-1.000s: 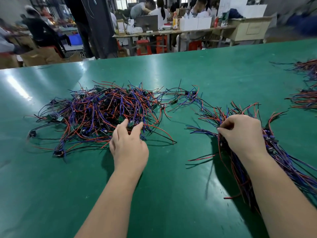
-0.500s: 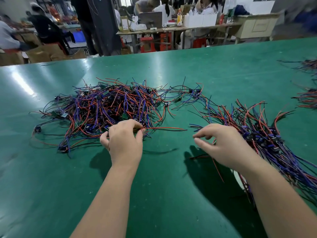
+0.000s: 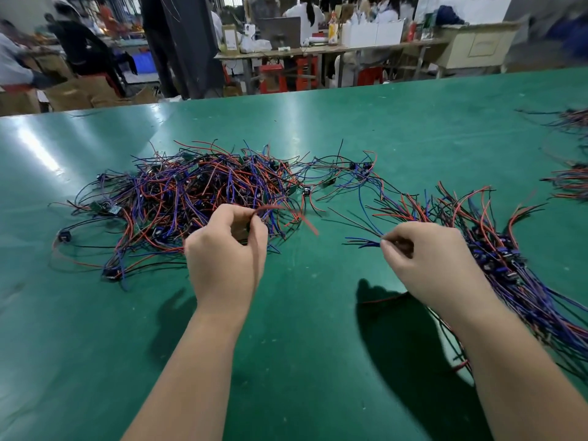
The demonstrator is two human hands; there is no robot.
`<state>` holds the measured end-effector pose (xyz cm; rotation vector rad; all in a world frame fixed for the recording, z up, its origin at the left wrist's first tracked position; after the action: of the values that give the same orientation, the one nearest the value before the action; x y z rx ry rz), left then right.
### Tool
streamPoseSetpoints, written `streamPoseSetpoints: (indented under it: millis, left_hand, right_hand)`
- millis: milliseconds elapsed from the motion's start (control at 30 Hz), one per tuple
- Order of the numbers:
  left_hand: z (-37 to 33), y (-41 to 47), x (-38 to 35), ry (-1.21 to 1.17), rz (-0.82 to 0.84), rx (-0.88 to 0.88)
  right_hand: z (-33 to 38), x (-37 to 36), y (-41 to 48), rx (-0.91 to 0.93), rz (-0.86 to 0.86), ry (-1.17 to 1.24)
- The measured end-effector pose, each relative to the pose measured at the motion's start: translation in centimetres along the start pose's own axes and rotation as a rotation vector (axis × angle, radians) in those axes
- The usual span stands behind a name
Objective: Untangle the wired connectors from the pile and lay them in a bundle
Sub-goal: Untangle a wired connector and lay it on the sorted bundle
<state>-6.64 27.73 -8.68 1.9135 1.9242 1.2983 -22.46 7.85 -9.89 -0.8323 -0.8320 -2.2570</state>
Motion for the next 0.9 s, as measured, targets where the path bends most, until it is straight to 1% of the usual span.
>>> streamPoseSetpoints:
  millis: [33, 100, 167, 200, 267, 333, 400, 467, 533, 567, 600, 633, 700, 733, 767, 833, 900]
  left_hand:
    - [-0.1, 0.0, 0.0, -0.061, 0.005, 0.016]
    - [-0.1, 0.0, -0.3, -0.261, 0.026, 0.095]
    - [0.1, -0.1, -1.2, -0.581, 0.09, 0.264]
    - [0.1, -0.3, -1.8, -0.736, 0.13, 0.359]
    - [-0.2, -0.7, -2.7, -0.935, 0.206, 0.503]
    - [-0.6, -1.0, -3.2, -1.089, 0.277, 0.602]
    - [-0.8, -1.1, -3.5, -1.218, 0.328, 0.674]
    - [-0.8, -1.2, -3.5, -1.307, 0.339, 0.762]
    - [-0.4, -1.4, -3.5, -1.375, 0.336, 0.863]
    - [-0.5, -1.4, -3.5, -1.4, 0.364, 0.903]
    - [-0.6, -1.6, -3.7, -1.413, 0.422, 0.927]
    - [-1.1, -1.8, -3.8, -1.402, 0.507, 0.934]
    - [-2.1, -2.8, -4.3, -1.284, 0.698, 0.906]
    - [-2.5, -3.5, -4.7, -1.197, 0.777, 0.887]
    - [-2.9, -4.2, -5.1, -1.113, 0.838, 0.867]
    - [-3.4, -5.4, -5.8, -0.993, 0.921, 0.83]
    - [-3.8, -6.4, -6.5, -0.949, 0.976, 0.821]
  right_hand:
    - [0.4, -0.2, 0.0, -0.009, 0.017, 0.121]
    - [0.7, -1.7, -0.3, -0.098, 0.173, 0.338]
    - [1.0, -3.6, -1.0, -0.185, 0.358, 0.491]
    - [1.3, -4.3, -1.4, -0.206, 0.421, 0.543]
    - [1.7, -4.8, -1.6, -0.198, 0.461, 0.596]
    - [1.4, -4.7, -1.4, -0.195, 0.426, 0.569]
    - [0.6, -4.1, -1.0, -0.195, 0.363, 0.404]
    - [-0.5, -3.3, -0.6, -0.197, 0.281, 0.209]
    - [-1.0, -2.3, -0.4, -0.207, 0.191, 0.158]
    - [-1.1, -2.0, -0.2, -0.206, 0.152, 0.197]
    - [-1.1, -1.9, -0.1, -0.21, 0.123, 0.306]
    - [-0.9, -2.0, 0.0, -0.229, 0.122, 0.481]
    - [0.3, -3.1, -0.3, -0.286, 0.208, 0.899]
    - [1.1, -3.6, -0.6, -0.291, 0.272, 1.054]
    - [1.8, -4.0, -0.9, -0.274, 0.332, 1.143]
    - [2.9, -4.6, -1.4, -0.2, 0.449, 1.188]
    - [3.6, -5.0, -1.7, -0.117, 0.521, 1.165]
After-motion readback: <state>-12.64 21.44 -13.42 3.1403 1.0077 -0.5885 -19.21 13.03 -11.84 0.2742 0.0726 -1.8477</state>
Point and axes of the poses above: each hand's wrist, its own y-axis towards the middle knuckle, its own x-axis out of the back of the hand, z = x × y, the point moved 7 cm from there along y, towards the middle knuckle, and after that the axes turned 8 degrees about y, right-handed, at the moved point
